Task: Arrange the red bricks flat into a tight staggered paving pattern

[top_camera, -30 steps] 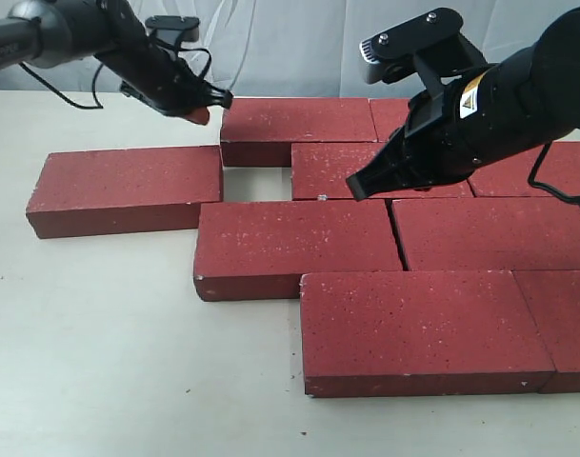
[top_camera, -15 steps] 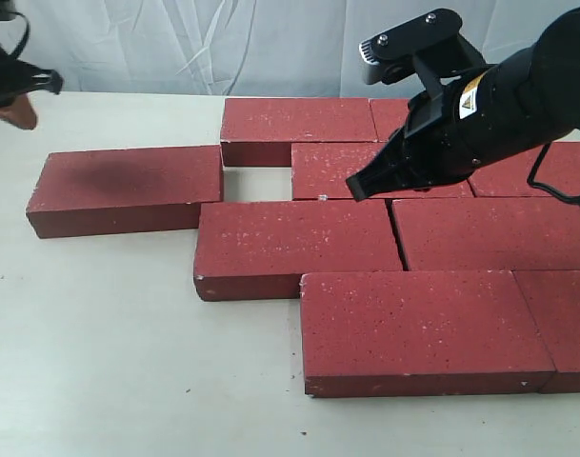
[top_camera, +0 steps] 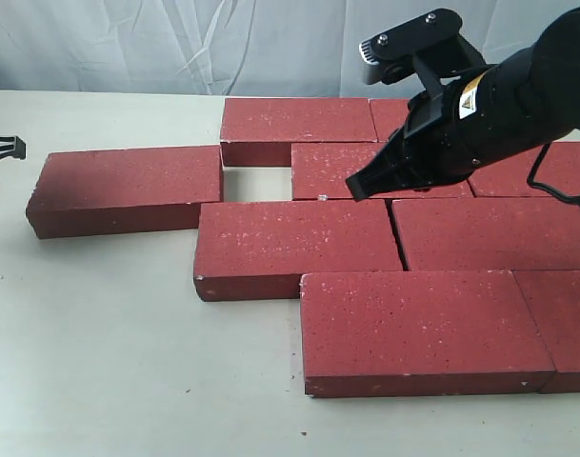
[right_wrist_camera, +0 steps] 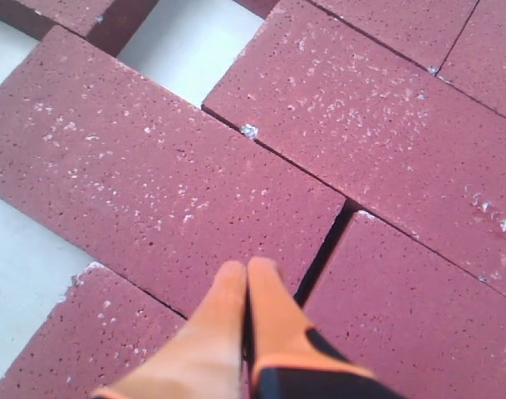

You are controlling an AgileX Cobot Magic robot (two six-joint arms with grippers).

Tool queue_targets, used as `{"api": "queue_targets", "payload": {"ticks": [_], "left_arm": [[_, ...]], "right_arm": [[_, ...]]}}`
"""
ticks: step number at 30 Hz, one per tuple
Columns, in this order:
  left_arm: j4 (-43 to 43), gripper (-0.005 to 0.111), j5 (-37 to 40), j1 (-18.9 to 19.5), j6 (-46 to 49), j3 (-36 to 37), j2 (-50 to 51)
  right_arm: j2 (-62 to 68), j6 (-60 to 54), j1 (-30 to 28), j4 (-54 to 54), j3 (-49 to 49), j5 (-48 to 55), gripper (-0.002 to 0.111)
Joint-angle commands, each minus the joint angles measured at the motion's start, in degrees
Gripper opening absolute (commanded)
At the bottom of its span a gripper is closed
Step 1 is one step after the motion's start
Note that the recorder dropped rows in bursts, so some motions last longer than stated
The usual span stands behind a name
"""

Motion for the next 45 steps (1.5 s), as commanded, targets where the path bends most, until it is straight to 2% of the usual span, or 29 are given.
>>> {"api": "queue_targets", "payload": {"ticks": [1, 7, 20, 27, 39, 45], "left_arm": [[-1.9, 0.0, -2.1, -0.2, 0.1, 0.4, 2.4], [-5.0, 0.0, -3.2, -1.3, 3.1, 0.4, 3.5], [-5.3, 0.0, -5.8, -9.4, 3.0, 0.3, 5.7], [-6.2, 0.0, -8.4, -11.9, 3.0, 0.3, 5.7], [-8.3, 0.0, -11.9, -18.5, 3.1, 0.3, 5.7], [-8.1, 0.0, -12.2, -18.9, 3.2, 0.3, 5.7]], "right_arm": [[0.0, 0.0, 0.1, 0.0, 0.1, -0.6, -0.001], [0.0, 0.0, 0.1, 0.0, 0.1, -0.8, -0.001], [0.0, 0.0, 0.1, 0.0, 0.1, -0.8, -0.001], [0.0, 0.0, 0.1, 0.0, 0.1, -0.8, -0.001], [0.0, 0.0, 0.1, -0.1, 0.1, -0.9, -0.001], [0.0, 0.0, 0.1, -0.1, 0.1, -0.8, -0.001]]}}
